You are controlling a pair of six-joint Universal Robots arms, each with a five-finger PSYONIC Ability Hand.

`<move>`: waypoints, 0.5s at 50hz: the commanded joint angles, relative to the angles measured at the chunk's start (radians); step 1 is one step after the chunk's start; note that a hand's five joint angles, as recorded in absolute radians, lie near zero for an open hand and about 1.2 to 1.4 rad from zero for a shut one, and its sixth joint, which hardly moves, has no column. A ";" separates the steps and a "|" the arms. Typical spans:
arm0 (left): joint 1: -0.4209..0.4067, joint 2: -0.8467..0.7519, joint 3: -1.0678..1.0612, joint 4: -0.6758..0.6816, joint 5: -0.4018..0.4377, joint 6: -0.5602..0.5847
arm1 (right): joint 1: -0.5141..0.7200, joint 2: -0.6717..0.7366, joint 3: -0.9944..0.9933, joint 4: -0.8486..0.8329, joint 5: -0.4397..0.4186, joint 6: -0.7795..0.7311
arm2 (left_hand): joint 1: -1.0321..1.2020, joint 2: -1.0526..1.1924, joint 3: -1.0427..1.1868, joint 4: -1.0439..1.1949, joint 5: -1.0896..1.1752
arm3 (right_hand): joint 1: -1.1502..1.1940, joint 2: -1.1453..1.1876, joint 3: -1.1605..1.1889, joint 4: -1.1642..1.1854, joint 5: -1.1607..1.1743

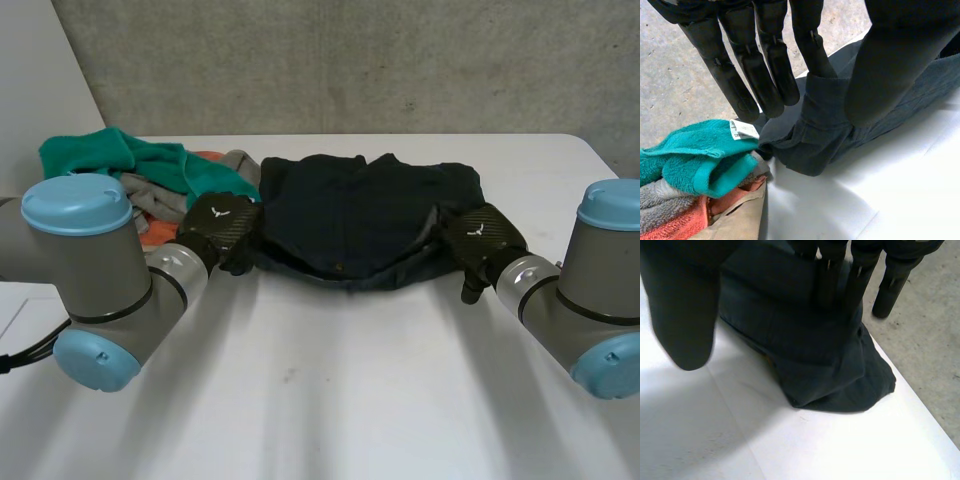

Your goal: Fold the laundry.

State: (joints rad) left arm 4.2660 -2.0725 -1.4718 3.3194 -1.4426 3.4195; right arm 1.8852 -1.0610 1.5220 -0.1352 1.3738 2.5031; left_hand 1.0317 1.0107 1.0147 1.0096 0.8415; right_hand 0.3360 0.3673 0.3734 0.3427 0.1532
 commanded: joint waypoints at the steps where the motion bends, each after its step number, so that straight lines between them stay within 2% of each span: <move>1: 0.015 -0.011 -0.005 -0.001 -0.004 0.018 | -0.008 0.022 -0.010 -0.073 0.068 0.065 | 0.365 0.386 0.382 0.387 0.380 | -0.129 -0.161 -0.167 -0.136 -0.121; 7: 0.005 -0.012 -0.025 -0.001 -0.004 0.105 | -0.005 0.012 -0.011 -0.055 0.070 0.086 | 0.365 0.386 0.382 0.387 0.380 | 0.008 -0.023 -0.029 0.002 0.016; 12: -0.009 -0.026 -0.028 -0.015 -0.018 0.142 | 0.006 -0.020 -0.025 0.011 0.070 0.085 | 0.365 0.386 0.382 0.387 0.380 | 0.023 -0.008 -0.014 0.017 0.032; 17: -0.015 -0.028 -0.024 -0.024 -0.028 0.155 | 0.008 -0.077 -0.051 0.175 0.064 0.068 | 0.365 0.386 0.382 0.387 0.380 | 0.009 -0.022 -0.029 0.002 0.017; 20: -0.015 -0.028 -0.022 -0.024 -0.031 0.156 | 0.005 -0.125 -0.074 0.296 0.042 0.057 | 0.365 0.386 0.382 0.387 0.380 | -0.076 -0.108 -0.114 -0.083 -0.068; 25: -0.015 -0.032 -0.015 -0.024 -0.039 0.158 | -0.021 -0.214 -0.131 0.443 0.002 0.060 | 0.365 0.386 0.382 0.387 0.380 | -0.027 -0.058 -0.064 -0.033 -0.018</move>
State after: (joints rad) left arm 4.2502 -2.1012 -1.4941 3.2954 -1.4743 3.5781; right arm 1.8884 -1.1843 1.4467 0.1445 1.4164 2.5647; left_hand 1.1599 1.1966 1.1910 1.1976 0.9984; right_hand 0.2690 0.2679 0.2752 0.2794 0.0797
